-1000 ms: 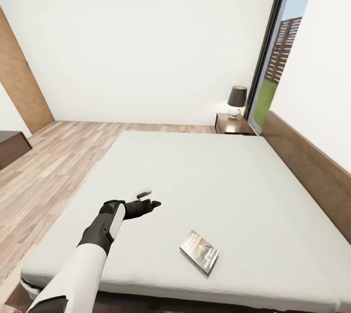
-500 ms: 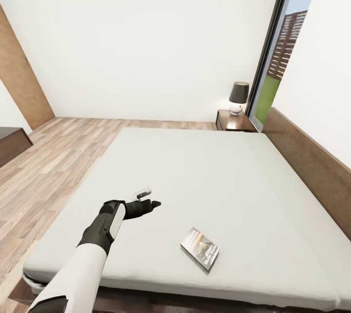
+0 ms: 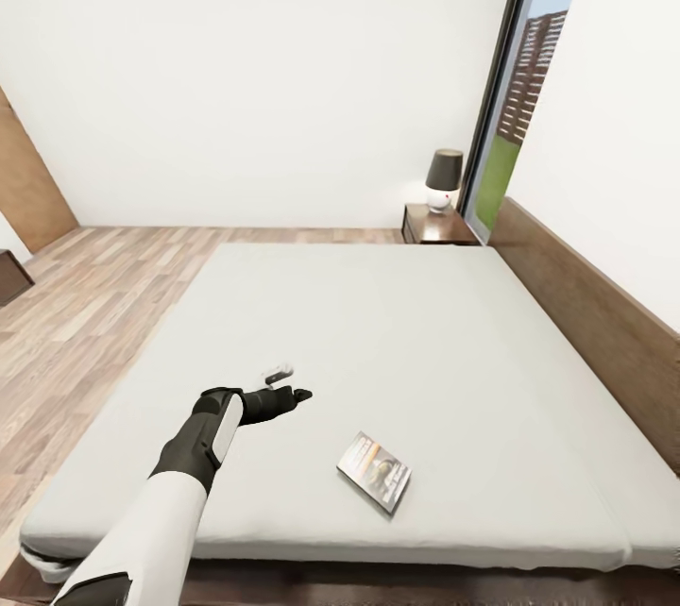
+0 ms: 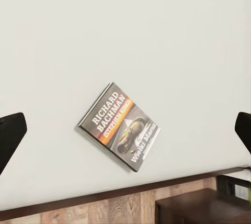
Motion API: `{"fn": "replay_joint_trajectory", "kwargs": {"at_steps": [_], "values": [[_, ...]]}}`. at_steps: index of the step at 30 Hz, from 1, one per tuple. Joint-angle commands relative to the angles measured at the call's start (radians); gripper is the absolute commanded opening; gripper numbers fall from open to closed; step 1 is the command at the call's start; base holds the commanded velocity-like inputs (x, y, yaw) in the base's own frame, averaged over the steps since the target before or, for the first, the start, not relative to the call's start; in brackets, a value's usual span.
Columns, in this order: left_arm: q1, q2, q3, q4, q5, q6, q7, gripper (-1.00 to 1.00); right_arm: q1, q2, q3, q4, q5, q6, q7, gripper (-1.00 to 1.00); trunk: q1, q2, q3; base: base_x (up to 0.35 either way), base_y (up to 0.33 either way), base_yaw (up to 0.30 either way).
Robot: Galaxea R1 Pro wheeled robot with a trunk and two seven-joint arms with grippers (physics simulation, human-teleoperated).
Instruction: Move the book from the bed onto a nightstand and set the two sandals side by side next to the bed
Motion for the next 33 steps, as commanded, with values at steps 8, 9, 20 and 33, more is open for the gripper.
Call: {"fn": "replay_joint_trajectory", "kwargs": {"at_steps": [8, 9, 20, 33], "values": [[-0.001, -0.001, 0.006, -0.001, 0.008, 0.008, 0.001, 1.00, -0.002, 0.000, 0.008, 0.004, -0.011, -0.002, 0.006, 1.00, 0.000, -0.002, -0.014, 0.000, 0.000, -0.155], [-0.001, -0.001, 0.006, -0.001, 0.008, 0.008, 0.001, 1.00, -0.002, 0.000, 0.008, 0.004, -0.011, -0.002, 0.006, 1.00, 0.000, -0.002, -0.016, 0.000, 0.000, -0.155], [-0.001, -0.001, 0.007, -0.002, 0.008, 0.008, 0.001, 1.00, -0.002, 0.001, 0.009, 0.004, -0.011, -0.002, 0.006, 1.00, 0.000, -0.002, -0.032, 0.000, 0.000, -0.151], [-0.001, -0.001, 0.007, -0.002, 0.007, 0.008, 0.001, 1.00, -0.002, 0.000, 0.008, 0.004, -0.011, -0.002, 0.006, 1.00, 0.000, -0.002, -0.052, 0.000, 0.000, -0.148]]}}
